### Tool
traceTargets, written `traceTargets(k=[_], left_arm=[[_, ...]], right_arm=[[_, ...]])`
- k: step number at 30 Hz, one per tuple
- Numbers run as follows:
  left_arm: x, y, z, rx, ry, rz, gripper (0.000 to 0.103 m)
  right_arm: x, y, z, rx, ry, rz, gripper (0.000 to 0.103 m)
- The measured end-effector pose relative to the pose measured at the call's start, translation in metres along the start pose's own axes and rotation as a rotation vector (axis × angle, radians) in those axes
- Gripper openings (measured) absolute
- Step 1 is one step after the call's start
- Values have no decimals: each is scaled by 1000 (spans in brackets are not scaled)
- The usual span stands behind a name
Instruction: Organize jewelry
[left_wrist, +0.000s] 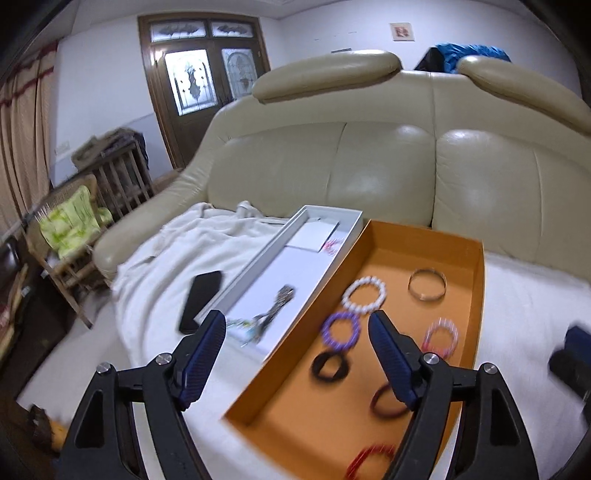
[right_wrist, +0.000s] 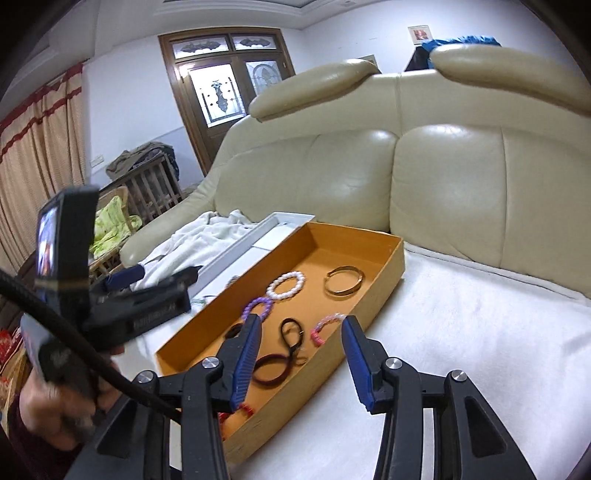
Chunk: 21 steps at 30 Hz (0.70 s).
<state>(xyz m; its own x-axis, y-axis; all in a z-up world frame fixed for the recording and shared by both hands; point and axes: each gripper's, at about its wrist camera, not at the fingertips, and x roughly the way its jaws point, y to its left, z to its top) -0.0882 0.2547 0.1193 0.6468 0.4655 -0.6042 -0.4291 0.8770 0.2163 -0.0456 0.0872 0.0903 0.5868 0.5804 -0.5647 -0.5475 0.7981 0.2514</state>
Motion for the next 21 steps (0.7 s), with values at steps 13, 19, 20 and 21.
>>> traceTargets(k=[13,19,20,21], left_arm=[[-111,63,-17,-49,-81,1,80],[-146,78,-21,-45,-122,11,80],[-150,80,-23,-43,-123,16,80],[-153,81,-23,-42,-123,18,80]], right_arm=[[-87,62,3,-67,-28,-79,54],[-108,81,4,-72,-23,-91,55],[-111,84,4,-71,-22,-96,56],[-113,87,4,-69,-20,-99,57]])
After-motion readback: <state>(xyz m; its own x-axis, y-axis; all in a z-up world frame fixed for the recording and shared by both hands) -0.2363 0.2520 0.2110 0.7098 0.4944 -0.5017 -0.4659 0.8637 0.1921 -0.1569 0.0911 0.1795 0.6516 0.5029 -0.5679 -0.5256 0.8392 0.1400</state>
